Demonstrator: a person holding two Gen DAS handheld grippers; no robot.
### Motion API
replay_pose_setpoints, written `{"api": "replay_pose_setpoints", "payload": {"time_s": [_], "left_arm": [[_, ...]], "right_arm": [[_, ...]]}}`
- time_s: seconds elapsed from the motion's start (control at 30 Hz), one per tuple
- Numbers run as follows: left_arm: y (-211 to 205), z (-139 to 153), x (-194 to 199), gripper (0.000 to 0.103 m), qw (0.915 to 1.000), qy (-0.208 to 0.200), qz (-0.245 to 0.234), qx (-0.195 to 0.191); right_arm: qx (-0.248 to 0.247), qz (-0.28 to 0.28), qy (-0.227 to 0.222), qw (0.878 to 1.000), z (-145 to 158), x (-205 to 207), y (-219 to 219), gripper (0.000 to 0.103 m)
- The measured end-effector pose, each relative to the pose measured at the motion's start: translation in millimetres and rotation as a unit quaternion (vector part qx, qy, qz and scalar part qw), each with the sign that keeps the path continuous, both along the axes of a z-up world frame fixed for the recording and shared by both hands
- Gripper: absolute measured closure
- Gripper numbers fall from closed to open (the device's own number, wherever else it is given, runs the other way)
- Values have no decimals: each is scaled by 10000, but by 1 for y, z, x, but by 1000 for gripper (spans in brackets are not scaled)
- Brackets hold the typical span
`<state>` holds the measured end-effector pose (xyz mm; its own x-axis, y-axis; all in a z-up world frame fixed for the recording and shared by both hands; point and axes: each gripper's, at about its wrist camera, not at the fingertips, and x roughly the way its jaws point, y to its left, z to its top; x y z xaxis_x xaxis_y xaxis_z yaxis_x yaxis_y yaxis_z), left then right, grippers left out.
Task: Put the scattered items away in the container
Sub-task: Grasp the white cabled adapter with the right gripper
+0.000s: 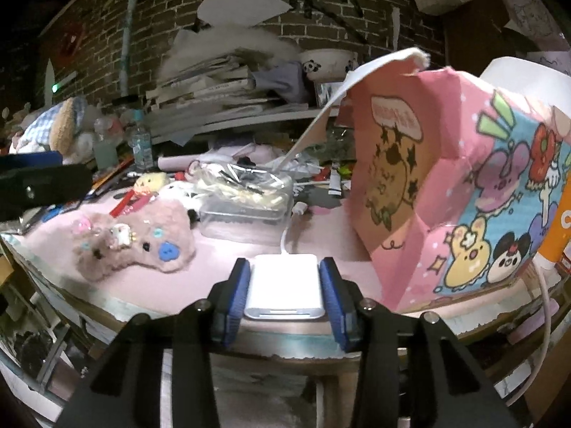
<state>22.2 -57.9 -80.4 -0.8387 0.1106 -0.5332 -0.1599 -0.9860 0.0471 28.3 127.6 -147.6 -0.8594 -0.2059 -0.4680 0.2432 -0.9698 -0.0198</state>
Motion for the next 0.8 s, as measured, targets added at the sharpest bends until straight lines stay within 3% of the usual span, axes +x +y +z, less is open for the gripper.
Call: {"api": "replay_pose_setpoints", "payload": {"time_s": [0.07, 0.47, 0.8], "left_arm": [[0, 0, -1, 3, 10000, -7, 4, -15], [2, -3, -2, 3, 10000, -59, -3, 1], [1, -3, 1, 3, 10000, -47, 39, -16]], "right_arm": [[-74, 2, -156, 9998, -3, -3, 1, 65], [-71, -15, -147, 9999, -5, -2, 3, 66], [97, 38, 349, 9993, 13, 19, -2, 66]]}}
